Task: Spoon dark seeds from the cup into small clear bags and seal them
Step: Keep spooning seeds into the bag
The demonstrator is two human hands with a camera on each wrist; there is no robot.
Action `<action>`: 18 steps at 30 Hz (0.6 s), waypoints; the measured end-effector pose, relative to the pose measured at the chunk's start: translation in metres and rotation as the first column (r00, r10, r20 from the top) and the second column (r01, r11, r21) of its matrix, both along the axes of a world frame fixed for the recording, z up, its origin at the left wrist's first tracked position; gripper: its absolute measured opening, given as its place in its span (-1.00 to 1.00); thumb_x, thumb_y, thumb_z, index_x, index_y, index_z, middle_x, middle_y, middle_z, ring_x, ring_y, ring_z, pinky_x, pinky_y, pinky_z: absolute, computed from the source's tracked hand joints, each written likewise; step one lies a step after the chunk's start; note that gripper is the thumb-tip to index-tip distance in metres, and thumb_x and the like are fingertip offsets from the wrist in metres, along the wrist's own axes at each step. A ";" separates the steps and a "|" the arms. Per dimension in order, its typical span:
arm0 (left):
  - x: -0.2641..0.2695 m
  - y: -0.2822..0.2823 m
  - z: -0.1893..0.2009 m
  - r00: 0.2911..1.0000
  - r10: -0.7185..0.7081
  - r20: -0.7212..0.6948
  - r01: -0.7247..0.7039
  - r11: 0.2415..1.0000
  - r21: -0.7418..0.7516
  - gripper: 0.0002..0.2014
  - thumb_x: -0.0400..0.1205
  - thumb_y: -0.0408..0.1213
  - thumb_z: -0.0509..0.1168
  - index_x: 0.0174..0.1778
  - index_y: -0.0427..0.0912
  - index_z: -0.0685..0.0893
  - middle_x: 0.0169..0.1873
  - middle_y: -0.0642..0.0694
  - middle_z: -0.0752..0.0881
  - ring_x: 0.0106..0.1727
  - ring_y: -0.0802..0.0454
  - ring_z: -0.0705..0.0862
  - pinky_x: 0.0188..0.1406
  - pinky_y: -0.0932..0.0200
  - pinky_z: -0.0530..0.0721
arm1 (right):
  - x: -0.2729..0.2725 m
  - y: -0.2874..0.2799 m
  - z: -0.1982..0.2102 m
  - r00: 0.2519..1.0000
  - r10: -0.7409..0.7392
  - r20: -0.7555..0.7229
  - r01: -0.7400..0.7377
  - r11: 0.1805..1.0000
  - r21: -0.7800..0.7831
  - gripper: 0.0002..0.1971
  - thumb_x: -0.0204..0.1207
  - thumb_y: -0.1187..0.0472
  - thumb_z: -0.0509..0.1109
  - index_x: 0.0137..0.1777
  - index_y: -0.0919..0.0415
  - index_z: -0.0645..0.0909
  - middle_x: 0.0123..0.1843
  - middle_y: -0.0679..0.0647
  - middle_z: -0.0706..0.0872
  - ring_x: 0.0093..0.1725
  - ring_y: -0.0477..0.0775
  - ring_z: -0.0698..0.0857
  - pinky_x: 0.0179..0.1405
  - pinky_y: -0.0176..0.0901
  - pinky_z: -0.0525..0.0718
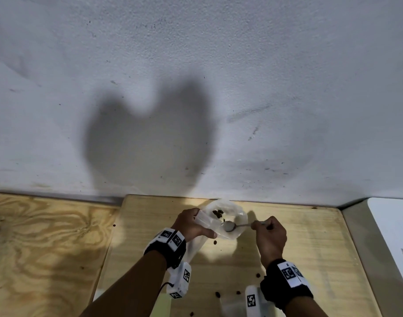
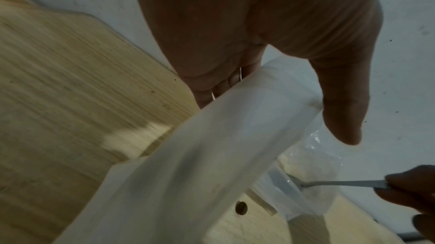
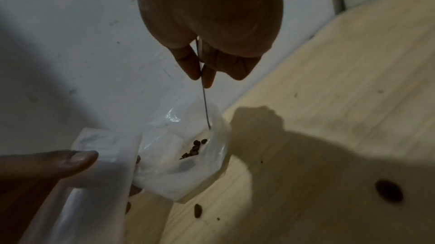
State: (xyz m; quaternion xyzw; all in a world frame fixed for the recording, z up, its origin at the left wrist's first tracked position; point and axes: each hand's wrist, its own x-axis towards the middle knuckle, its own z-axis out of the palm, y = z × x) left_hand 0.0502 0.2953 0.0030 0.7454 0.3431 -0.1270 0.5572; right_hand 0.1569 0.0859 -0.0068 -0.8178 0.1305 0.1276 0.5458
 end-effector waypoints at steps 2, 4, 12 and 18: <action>-0.001 0.000 0.000 1.000 -0.007 0.002 0.007 1.000 -0.010 -0.34 -0.01 -0.01 0.71 0.01 -0.01 0.71 -0.06 0.09 0.77 -0.01 0.15 0.73 0.06 0.12 0.71 | 0.000 0.004 -0.008 0.992 -0.057 -0.109 0.060 0.998 0.027 -0.76 0.29 0.37 0.52 -0.37 0.36 0.47 -0.42 0.11 0.50 -0.36 0.13 0.44 -0.35 0.00 0.44; -0.001 0.000 0.000 1.000 -0.021 0.000 0.021 1.000 -0.013 -0.30 -0.03 0.01 0.71 0.04 -0.01 0.70 -0.04 0.09 0.77 0.01 0.15 0.73 0.07 0.11 0.71 | 0.001 0.008 -0.014 0.975 -0.100 -0.199 0.110 0.993 0.043 -0.79 0.26 0.35 0.52 -0.38 0.31 0.50 -0.42 0.12 0.46 -0.37 0.11 0.40 -0.38 -0.03 0.40; -0.004 0.004 0.001 0.998 -0.055 -0.025 0.054 0.998 -0.037 -0.22 -0.07 0.05 0.69 0.09 -0.04 0.71 -0.05 0.08 0.78 0.00 0.12 0.74 0.12 0.03 0.74 | -0.001 0.015 -0.023 0.943 -0.170 -0.285 0.211 0.970 0.120 -0.65 0.50 0.47 0.26 -0.47 0.14 0.50 -0.21 0.20 0.81 -0.52 0.07 0.32 -0.57 -0.17 0.27; -0.003 0.008 0.001 0.999 -0.038 -0.023 0.037 0.998 -0.040 -0.32 0.02 -0.03 0.73 0.07 -0.03 0.71 -0.05 0.10 0.78 0.00 0.15 0.74 0.07 0.12 0.72 | 0.003 0.011 -0.023 0.952 -0.081 -0.295 0.143 0.970 0.196 -0.61 0.46 0.42 0.51 -0.43 0.13 0.39 -0.57 -0.03 0.51 -0.55 0.02 0.23 -0.57 -0.16 0.20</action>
